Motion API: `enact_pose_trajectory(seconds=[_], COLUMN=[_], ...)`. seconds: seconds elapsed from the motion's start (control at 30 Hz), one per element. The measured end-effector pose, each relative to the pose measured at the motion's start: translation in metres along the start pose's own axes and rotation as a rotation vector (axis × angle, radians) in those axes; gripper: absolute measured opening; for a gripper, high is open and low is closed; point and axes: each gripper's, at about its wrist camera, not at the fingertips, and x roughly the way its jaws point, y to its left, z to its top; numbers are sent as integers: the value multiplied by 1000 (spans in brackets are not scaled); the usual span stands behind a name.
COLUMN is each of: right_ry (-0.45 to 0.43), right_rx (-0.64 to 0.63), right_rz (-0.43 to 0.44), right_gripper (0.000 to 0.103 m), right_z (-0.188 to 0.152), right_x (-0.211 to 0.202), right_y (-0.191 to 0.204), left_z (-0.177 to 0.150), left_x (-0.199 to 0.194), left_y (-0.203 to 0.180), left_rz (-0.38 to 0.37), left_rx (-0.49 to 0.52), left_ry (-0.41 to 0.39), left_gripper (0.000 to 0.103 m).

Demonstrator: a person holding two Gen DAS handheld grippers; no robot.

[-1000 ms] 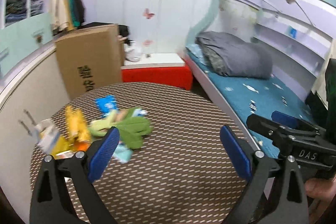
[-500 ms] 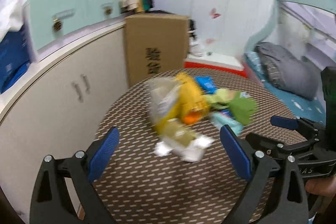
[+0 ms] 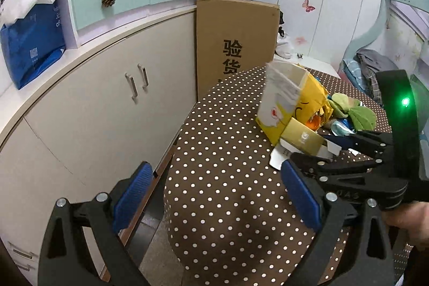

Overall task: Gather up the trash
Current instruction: 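Grasp the white-yellow carton with the left tool while the right tool grasps the small olive box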

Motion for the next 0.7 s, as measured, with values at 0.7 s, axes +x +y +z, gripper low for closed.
enact_pose_trajectory(seconds=[0.7], right_ry=[-83], right_rx=[265], right_rz=[0], right_gripper=[45], right_z=[-69], right_x=[-82], right_y=[-60], left_z=[47], left_x=[86], left_y=[-65], left_rz=[-82], left_rx=[116], left_ry=[-16], left_gripper=[88])
